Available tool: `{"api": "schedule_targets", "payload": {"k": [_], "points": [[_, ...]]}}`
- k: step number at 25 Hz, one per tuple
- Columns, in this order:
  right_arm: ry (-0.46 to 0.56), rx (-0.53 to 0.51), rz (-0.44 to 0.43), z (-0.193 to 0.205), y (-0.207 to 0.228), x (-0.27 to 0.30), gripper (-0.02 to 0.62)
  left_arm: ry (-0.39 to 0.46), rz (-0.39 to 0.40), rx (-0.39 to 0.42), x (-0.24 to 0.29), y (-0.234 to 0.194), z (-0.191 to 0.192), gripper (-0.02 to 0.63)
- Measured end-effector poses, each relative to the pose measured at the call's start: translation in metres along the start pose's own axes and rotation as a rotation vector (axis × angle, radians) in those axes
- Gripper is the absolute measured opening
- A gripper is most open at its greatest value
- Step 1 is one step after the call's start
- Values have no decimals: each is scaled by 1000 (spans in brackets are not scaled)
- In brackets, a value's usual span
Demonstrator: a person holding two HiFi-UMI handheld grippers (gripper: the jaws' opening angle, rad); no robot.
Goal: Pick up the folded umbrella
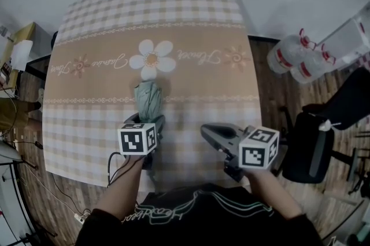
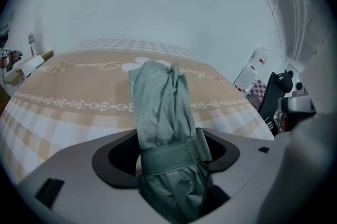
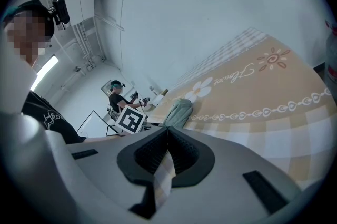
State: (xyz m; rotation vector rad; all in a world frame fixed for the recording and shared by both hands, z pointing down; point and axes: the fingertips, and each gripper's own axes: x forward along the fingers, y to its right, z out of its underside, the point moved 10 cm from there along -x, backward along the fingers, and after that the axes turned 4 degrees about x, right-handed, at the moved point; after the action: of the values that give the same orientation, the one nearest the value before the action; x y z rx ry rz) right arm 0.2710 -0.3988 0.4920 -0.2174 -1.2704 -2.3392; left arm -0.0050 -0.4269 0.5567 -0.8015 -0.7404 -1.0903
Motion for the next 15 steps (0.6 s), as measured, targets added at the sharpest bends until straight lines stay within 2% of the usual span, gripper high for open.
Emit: {"api": "schedule_targets", "payload": {"k": [9,15], "points": [[-3,10,5,5,4,5,12,29,17,-11,-2,-2,1,291],[-2,10,21,6,1,6,12,18,54,-26,-4,-6,0,282]]}}
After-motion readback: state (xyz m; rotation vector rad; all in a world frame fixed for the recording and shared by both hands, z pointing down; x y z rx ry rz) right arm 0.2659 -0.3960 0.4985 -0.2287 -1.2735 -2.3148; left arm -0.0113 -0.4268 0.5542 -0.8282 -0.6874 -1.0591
